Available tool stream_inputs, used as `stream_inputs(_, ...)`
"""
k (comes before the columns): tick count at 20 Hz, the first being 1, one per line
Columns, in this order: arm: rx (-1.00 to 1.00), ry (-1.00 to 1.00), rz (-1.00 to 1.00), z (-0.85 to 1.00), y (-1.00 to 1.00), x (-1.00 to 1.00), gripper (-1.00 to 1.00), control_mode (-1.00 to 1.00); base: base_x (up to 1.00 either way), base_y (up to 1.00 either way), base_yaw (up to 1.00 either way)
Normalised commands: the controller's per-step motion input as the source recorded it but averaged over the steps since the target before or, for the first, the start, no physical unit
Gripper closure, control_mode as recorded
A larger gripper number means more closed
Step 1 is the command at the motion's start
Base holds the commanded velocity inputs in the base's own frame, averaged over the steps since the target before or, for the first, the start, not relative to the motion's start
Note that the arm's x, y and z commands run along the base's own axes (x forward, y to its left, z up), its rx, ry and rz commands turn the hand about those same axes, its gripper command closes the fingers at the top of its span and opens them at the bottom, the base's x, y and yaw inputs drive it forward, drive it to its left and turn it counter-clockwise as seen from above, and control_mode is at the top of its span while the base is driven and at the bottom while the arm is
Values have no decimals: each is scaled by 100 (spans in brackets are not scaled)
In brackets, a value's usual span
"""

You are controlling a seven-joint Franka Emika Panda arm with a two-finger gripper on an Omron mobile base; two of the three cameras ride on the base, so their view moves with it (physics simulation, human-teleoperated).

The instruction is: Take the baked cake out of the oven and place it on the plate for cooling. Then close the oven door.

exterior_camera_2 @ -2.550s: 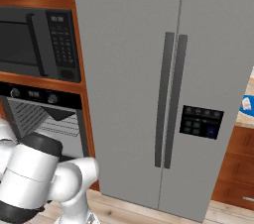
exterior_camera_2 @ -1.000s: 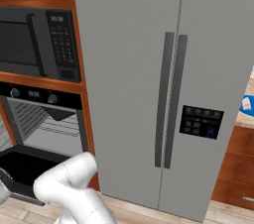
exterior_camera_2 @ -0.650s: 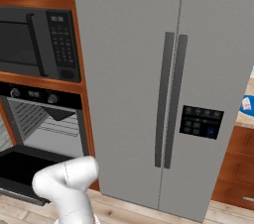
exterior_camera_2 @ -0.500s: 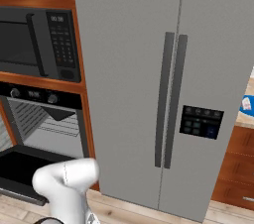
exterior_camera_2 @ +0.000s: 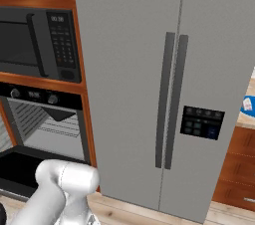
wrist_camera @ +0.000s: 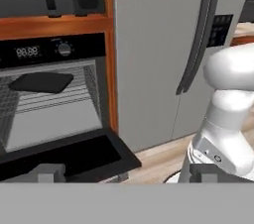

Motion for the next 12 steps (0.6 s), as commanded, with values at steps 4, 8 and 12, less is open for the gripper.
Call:
stream_inputs(4,-31,-29,0,-100,0,0,-100,-100,0,0,0)
stream_inputs(8,-27,-23,0,-96,0,2,-100,-100,0,0,0)
stream_inputs(12,-26,-17,0,-94,0,19,-100,-100,0,0,0)
